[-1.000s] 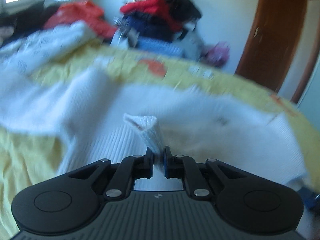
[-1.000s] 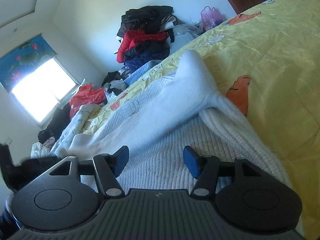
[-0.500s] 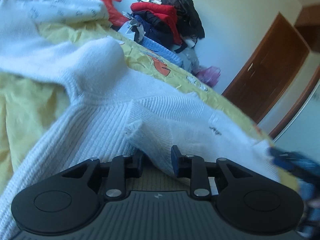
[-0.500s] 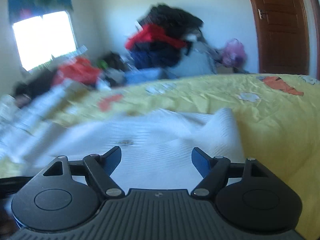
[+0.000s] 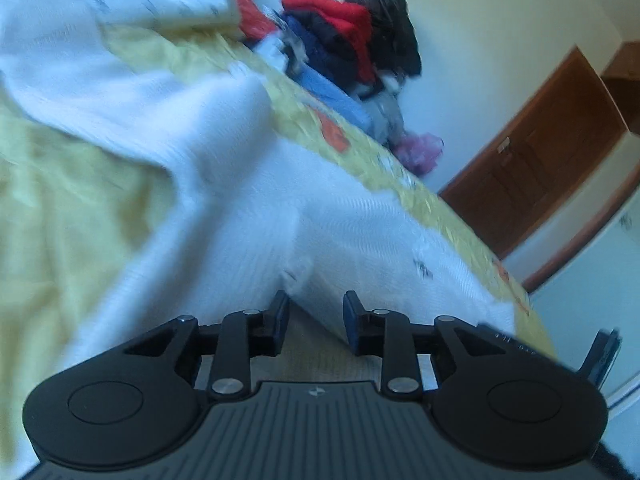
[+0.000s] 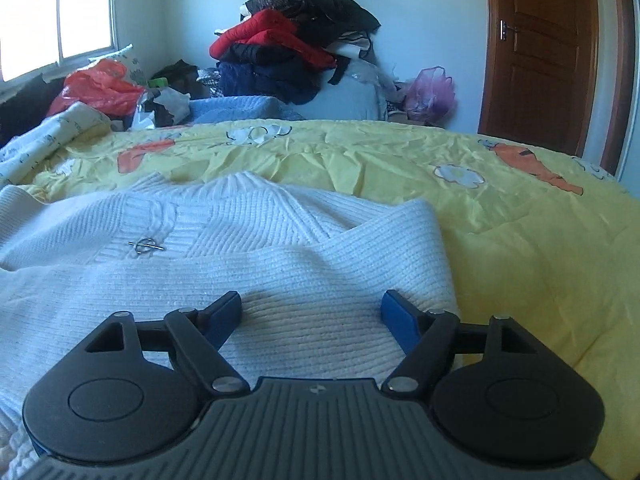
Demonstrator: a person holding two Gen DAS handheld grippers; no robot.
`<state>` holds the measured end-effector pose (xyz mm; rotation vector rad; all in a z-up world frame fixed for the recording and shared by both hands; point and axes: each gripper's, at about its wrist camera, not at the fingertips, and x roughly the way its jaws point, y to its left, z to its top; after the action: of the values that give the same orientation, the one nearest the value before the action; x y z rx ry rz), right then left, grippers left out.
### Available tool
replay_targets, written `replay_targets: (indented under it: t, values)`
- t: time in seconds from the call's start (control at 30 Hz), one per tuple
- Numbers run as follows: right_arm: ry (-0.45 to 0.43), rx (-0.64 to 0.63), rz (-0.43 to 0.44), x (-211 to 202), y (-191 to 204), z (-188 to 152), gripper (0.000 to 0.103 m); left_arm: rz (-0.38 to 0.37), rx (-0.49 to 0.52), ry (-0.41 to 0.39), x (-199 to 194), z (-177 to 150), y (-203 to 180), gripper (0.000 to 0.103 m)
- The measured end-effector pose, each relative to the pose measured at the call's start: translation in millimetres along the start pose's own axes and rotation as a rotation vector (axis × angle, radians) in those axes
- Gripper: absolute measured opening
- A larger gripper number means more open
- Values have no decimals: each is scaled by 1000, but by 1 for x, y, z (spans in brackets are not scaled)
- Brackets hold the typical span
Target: Fold small clothes
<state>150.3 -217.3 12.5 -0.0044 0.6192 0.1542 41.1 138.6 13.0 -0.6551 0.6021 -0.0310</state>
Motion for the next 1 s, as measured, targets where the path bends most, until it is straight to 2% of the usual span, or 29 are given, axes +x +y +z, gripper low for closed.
replay_targets:
  t: [0.03, 0.1, 0.17, 0.23, 0.37, 0.47, 0.63, 0.7, 0.8, 0.9, 0.93, 1.0]
  values:
    - [-1, -3, 6, -1, 1, 0, 82, 9, 0, -41, -12, 5, 5, 42]
    - [1, -18, 5, -1, 4, 1, 85, 73, 8, -165, -37, 22, 17, 77]
    - [4, -33, -3, 0, 8, 1, 86, 165, -3, -291, -56, 42, 34, 84]
    - [4, -35, -3, 1, 9, 1, 87, 246, -54, -367, -65, 73, 62, 84]
    - [2, -34, -2, 0, 8, 1, 87, 346, -280, -386, -63, 125, 128, 84]
    - [2, -35, -2, 0, 9, 1, 87, 345, -433, -388, -62, 153, 176, 83]
    - [3, -32, 3, 0, 8, 0, 88, 312, -557, -387, -56, 177, 228, 83]
    - [5, -30, 7, 1, 8, 0, 89, 282, -575, -375, -52, 179, 238, 81]
    - [7, -31, 12, 1, 8, 1, 91, 247, -530, -367, -48, 186, 237, 80]
    - [8, -31, 14, 1, 8, 1, 91, 265, -473, -325, -37, 195, 231, 78]
    - [8, -31, 14, 2, 8, 1, 91, 287, -447, -316, -33, 199, 228, 74]
    - [8, -31, 14, 1, 8, 1, 91, 379, -371, -292, -26, 205, 223, 40]
